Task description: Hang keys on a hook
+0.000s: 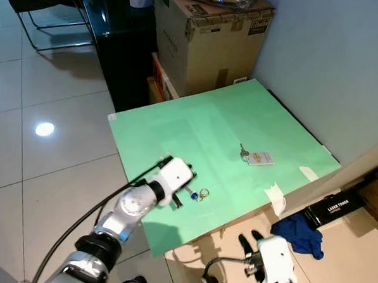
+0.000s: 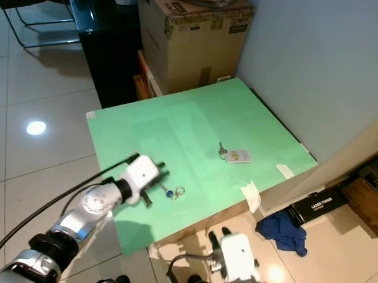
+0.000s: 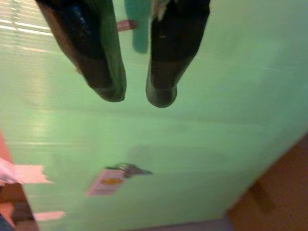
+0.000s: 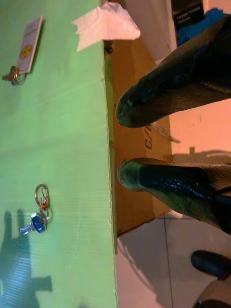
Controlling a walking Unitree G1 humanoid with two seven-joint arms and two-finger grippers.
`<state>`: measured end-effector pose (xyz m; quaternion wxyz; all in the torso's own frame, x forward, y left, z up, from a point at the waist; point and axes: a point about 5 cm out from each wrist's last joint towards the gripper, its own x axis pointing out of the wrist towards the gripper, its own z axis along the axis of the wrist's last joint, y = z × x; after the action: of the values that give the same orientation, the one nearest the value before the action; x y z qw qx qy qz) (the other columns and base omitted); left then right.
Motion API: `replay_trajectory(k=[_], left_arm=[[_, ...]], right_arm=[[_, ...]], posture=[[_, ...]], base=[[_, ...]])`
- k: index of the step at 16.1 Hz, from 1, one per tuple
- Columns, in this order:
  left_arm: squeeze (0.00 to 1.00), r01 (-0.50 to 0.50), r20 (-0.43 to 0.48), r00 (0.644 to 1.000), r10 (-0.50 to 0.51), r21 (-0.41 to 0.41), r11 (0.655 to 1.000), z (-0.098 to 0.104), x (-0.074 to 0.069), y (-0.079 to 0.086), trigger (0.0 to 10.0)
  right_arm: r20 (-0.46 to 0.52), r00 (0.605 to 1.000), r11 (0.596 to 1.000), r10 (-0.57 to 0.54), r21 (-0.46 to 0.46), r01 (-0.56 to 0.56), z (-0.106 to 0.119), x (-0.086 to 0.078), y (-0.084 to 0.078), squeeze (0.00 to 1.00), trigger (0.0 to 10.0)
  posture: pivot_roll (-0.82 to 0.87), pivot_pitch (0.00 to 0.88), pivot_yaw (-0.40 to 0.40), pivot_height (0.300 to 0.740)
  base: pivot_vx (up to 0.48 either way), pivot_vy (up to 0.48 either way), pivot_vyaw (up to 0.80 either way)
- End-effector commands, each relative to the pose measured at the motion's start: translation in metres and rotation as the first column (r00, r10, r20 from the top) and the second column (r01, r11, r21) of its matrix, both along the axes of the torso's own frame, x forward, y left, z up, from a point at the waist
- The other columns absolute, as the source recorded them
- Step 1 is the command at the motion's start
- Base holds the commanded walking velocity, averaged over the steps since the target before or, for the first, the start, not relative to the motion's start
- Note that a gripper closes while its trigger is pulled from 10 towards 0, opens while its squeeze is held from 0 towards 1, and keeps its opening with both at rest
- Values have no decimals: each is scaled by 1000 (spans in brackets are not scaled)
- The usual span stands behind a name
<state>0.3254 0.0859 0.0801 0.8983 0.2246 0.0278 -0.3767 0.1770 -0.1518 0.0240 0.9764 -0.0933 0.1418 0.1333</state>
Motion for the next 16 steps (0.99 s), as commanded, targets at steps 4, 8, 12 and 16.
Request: replay_trajectory(k=[4,8,12,16], left_arm=[[1000,61,-160,985,-64,-25,998,-25,-21,-5,10000],[1000,26,-281,959,-34,-31,999,-47,-33,0,10000],[1000,-29,-306,952,-5,-105,994,-48,-33,-15,10000],[8,-156,-348,934,79,-200,967,-44,-25,-32,10000]], right_arm=[[9,1000,1000,-17,19,16,1,-8,4,0,10000],[-1,1000,1000,-23,16,23,-1,-12,2,0,10000],[1,1000,1000,-18,13,18,0,-10,2,0,10000],[1,1000,1000,-8,19,8,0,-11,6,0,10000]], posture=[[-164,227,20,740],[-160,221,18,740],[-161,222,10,740],[-160,229,8,740]], base=[[0,0,0],[0,0,0],[0,0,0],[0,0,0]])
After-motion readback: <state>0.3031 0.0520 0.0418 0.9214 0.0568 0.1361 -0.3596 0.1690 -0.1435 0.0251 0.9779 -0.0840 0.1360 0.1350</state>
